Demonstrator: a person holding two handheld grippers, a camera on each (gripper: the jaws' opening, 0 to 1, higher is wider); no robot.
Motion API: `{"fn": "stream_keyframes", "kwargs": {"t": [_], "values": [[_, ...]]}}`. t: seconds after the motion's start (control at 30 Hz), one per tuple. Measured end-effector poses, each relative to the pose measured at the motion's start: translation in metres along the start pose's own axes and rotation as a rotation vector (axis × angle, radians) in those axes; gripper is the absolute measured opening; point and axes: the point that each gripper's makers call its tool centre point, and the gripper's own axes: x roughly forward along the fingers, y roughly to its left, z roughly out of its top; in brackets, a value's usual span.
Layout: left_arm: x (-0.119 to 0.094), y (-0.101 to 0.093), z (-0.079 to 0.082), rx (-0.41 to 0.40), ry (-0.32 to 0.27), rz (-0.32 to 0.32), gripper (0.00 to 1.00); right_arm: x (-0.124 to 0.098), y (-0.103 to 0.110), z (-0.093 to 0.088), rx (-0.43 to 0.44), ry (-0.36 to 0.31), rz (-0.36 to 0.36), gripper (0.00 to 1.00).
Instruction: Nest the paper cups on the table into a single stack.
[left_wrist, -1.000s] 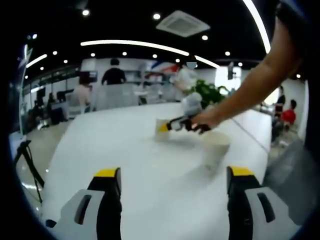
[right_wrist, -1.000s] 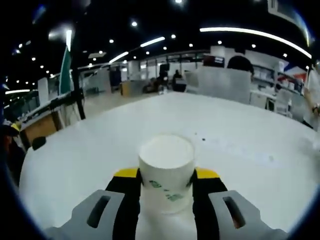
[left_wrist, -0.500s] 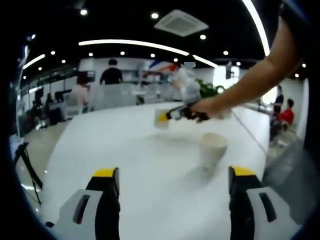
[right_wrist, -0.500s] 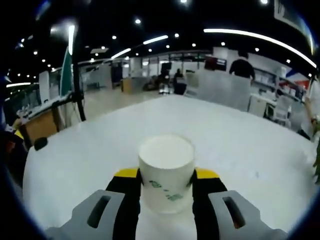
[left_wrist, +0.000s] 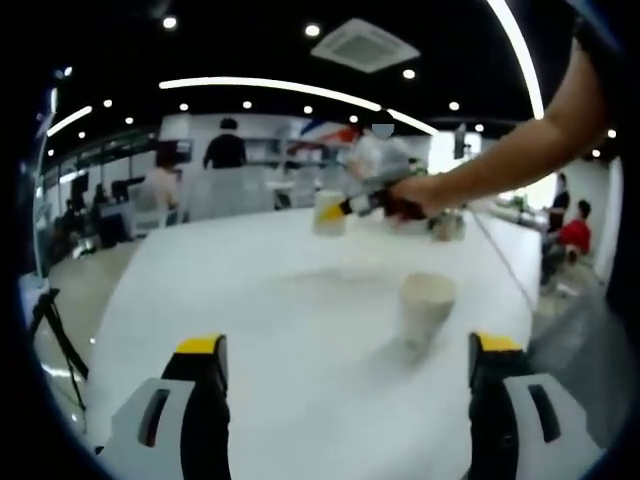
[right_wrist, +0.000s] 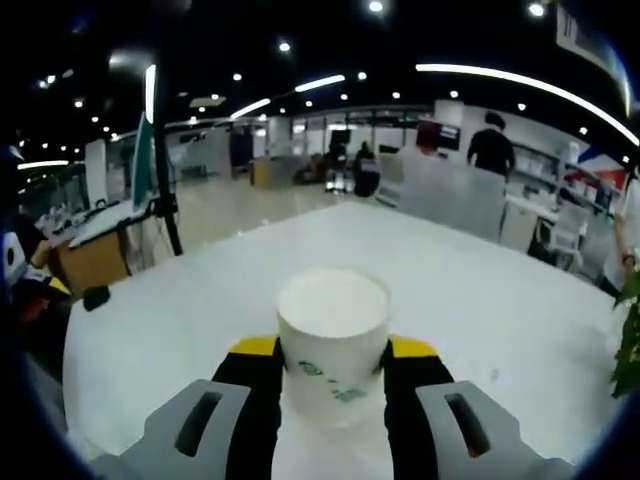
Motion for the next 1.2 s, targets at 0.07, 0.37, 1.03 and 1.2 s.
{"fn": "stream_keyframes", "kwargs": {"t": [0.07, 0.37, 1.03, 1.2], "values": [[-0.001, 0.0, 0.004, 0.003, -0.008, 0.003, 0.99, -0.003, 0.002, 0.002, 0.003, -0.001, 0.003, 0.37], [0.003, 0.002, 0.015, 0.013, -0.033, 0.001, 0.97, -0.025, 0.027, 0.01, -0.006, 0.001, 0.064, 0.37], [0.035, -0.002, 0.07, 0.07, -0.09, -0.045, 0.88, -0.083, 0.082, 0.014, -0.021, -0.008, 0.179, 0.37], [0.044, -0.01, 0.085, 0.081, -0.104, -0.077, 0.83, -0.1, 0.104, 0.012, -0.02, -0.02, 0.218, 0.37]]}}
